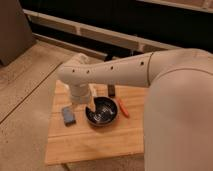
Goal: Place the pepper in the ceramic bowl
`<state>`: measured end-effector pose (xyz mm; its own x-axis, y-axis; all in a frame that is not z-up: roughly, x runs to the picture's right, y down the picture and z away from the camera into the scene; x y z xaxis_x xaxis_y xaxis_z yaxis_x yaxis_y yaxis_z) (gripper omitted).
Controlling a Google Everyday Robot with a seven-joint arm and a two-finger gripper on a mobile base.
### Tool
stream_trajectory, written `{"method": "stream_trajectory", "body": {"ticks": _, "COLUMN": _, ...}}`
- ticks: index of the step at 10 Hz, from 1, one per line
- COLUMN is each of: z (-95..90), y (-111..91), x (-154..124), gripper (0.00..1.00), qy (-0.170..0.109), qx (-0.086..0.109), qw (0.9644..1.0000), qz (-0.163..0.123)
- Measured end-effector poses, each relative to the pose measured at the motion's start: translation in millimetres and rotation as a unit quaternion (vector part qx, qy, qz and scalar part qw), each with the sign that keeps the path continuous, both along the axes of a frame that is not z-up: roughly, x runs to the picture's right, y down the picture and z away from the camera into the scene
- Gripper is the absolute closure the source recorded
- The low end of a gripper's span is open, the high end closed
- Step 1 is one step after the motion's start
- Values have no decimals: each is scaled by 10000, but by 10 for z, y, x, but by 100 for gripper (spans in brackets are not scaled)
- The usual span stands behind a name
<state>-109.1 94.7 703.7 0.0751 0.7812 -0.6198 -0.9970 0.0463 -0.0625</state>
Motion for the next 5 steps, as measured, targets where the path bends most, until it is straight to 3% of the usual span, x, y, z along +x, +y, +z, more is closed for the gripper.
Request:
{"method": "stream_trajectory", "body": {"ticks": 3, "z": 12, "y": -235, "x": -70, "gripper": 35, "qy": -232, "qx": 785, "qw": 9966, "qz": 0}}
{"method": "stream_trajectory", "body": {"ticks": 5, "z": -2, "y": -259, "x": -57, "gripper": 35, "qy": -380, "qx": 984, "qw": 9944, "qz": 105}}
